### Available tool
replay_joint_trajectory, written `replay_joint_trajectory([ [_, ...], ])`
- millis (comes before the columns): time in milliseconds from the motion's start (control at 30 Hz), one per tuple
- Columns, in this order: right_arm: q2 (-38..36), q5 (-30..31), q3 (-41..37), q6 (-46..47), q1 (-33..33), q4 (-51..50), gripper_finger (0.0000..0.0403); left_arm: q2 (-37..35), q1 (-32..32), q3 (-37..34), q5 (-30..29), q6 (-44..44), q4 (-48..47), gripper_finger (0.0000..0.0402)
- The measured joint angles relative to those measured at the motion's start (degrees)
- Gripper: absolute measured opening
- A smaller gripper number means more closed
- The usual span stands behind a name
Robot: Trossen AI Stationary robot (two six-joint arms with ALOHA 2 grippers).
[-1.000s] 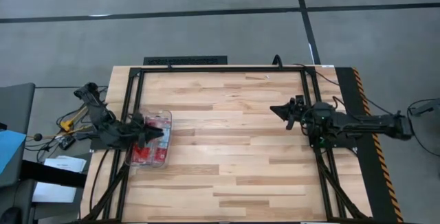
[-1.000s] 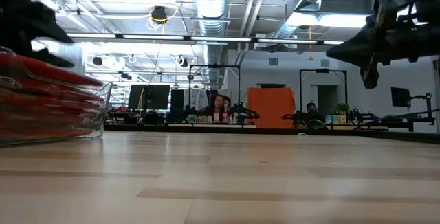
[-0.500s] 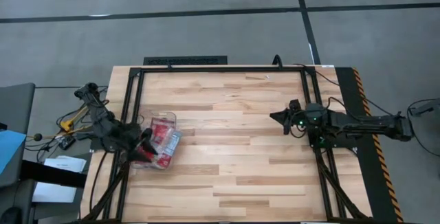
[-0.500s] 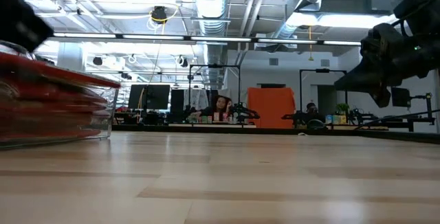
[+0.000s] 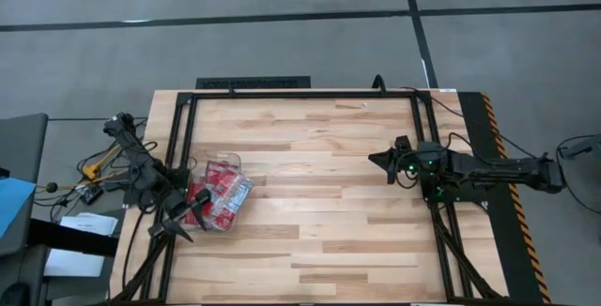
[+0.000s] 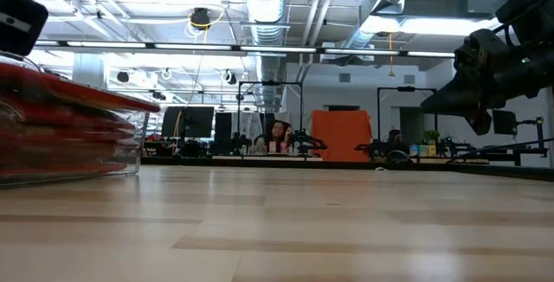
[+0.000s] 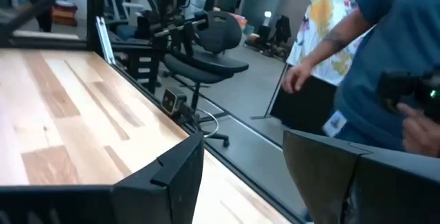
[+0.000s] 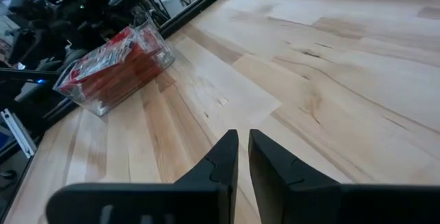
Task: Sort popcorn bags into baskets
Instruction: Return to Home Position
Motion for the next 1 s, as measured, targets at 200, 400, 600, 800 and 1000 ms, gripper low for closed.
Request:
replay_joint_trajectory([
  [200, 0.0, 0.0, 0.0, 0.0, 0.0, 0.0, 0.0063, -0.2, 0.0, 0.0, -4.7, -0.1, -0.9, 0.019],
  [400, 0.0, 0.1, 0.0, 0.0, 0.0, 0.0, 0.0064, 0.1, 0.0, 0.0, -5.1, -4.1, -0.7, 0.019],
  [600, 0.0, 0.1, 0.0, 0.0, 0.0, -0.1, 0.0064, 0.1, 0.0, 0.0, -5.1, -3.6, -0.7, 0.019],
  [800, 0.0, 0.1, 0.0, 0.0, 0.0, -0.1, 0.0064, 0.1, 0.0, 0.0, -5.1, -4.0, -0.7, 0.019],
  [1000, 0.0, 0.1, 0.0, 0.0, 0.0, -0.2, 0.0064, 0.1, 0.0, 0.0, -5.1, -4.0, -0.7, 0.019],
])
